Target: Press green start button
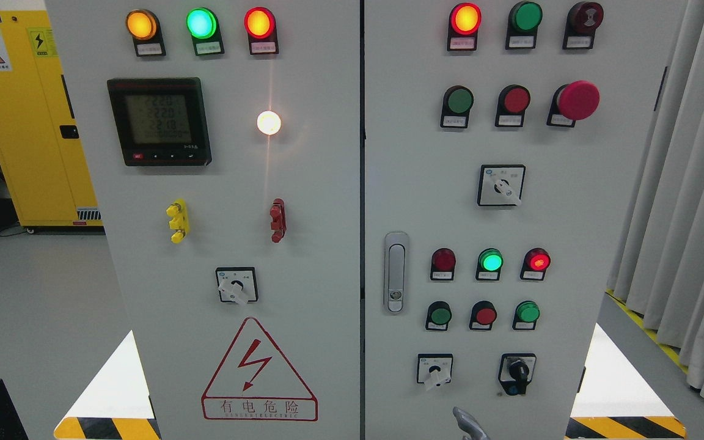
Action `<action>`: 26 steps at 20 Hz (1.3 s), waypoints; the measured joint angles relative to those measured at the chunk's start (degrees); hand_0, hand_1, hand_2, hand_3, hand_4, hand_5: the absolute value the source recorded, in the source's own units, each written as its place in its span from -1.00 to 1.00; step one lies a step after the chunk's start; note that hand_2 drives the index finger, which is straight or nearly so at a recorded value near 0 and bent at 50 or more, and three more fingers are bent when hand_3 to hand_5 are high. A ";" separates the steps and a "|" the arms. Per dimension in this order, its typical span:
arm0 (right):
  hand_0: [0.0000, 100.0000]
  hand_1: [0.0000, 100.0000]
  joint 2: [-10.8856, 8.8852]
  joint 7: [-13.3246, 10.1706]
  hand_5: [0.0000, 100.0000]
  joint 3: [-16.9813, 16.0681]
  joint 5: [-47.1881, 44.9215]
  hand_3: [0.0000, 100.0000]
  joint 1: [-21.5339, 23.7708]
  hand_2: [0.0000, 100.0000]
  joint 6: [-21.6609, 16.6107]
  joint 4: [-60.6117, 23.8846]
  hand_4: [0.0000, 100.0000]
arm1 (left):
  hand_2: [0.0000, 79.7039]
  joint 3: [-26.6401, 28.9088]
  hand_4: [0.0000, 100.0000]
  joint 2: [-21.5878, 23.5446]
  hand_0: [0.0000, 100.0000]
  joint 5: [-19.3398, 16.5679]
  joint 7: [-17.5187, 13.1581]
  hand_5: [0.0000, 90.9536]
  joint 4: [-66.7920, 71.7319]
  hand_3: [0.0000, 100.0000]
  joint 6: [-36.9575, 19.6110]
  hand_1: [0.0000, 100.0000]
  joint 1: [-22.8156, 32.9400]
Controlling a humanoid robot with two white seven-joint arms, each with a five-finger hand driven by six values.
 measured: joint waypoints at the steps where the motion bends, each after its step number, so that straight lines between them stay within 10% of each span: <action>1: -0.42 -0.05 -0.03 0.00 -0.81 0.00 0.00 -0.89 -0.01 -1.00 0.00 0.02 -0.72 | -1.00 0.00 -1.00 0.00 -0.76 0.00 0.00 -1.00 0.00 -1.00 0.00 0.11 -0.01; 11: -0.48 0.05 -0.06 -1.82 -0.71 0.00 0.92 -0.67 -0.11 -1.00 -0.39 0.37 -0.57 | -1.00 0.00 -1.00 0.00 -0.76 0.00 0.00 -1.00 0.00 -1.00 0.00 0.11 -0.01; 14: -0.46 0.22 0.32 -3.56 -0.43 0.00 3.54 -0.39 -0.40 -1.00 -0.79 0.29 -0.29 | -1.00 0.00 -1.00 0.00 -0.76 0.00 0.00 -1.00 0.00 -1.00 0.00 0.11 -0.01; 19: -0.33 0.51 0.22 -7.43 0.80 -0.04 12.96 0.56 -2.70 -1.00 -1.14 0.10 0.79 | -1.00 0.00 -1.00 0.00 -0.76 0.00 0.00 -1.00 0.00 -1.00 0.00 0.11 -0.01; 26: -0.27 0.53 0.14 -10.16 0.97 -1.12 28.27 0.84 -7.11 -1.00 -1.38 0.10 1.00 | -1.00 0.00 -1.00 0.00 -0.76 0.00 0.00 -1.00 0.00 -1.00 0.00 0.11 -0.01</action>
